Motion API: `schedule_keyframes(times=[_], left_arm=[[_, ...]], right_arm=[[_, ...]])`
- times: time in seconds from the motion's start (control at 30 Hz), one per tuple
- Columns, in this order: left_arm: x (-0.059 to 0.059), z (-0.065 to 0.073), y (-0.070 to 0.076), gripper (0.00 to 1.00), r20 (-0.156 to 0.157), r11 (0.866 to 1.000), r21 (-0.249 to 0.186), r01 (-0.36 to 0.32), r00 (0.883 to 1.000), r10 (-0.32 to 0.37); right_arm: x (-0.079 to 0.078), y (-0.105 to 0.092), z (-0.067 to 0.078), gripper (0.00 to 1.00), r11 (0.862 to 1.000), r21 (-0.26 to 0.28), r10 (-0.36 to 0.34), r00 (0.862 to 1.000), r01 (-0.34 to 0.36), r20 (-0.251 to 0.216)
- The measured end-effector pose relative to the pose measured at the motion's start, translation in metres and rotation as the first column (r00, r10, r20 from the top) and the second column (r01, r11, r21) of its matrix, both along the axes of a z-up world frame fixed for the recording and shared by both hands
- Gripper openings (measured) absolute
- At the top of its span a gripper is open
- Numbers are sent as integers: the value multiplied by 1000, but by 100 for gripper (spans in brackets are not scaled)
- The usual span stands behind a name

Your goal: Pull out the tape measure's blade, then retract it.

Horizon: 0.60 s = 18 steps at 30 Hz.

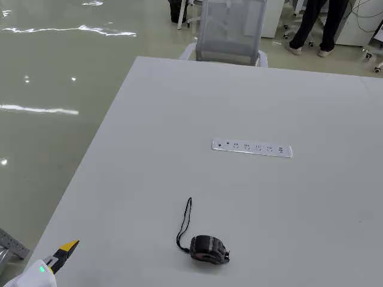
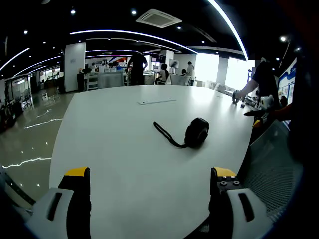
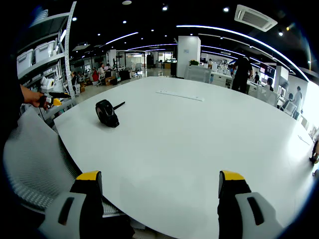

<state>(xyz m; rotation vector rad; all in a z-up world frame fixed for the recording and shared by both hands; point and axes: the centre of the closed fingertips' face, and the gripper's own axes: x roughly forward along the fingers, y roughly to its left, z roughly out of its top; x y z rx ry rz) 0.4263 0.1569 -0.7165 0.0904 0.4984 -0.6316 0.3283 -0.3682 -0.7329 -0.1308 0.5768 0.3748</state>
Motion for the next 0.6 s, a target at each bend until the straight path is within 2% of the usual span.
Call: schedule_keyframes(times=[0.03, 0.17, 0.6], left_arm=[[0, 0, 0, 99, -8, 1000, 0, -8, 1000, 8], [1, 1, 1, 99, -12, 999, -12, -39, 999, 39], [-7, -4, -1, 99, -25, 998, -31, -48, 999, 47]], right_arm=[[1, 1, 1, 100, 1000, 13, -7, 1000, 7, 11], [0, 4, 0, 99, 1000, 9, -6, 1000, 6, 4], [8, 3, 5, 99, 1000, 7, 3, 1000, -4, 24]])
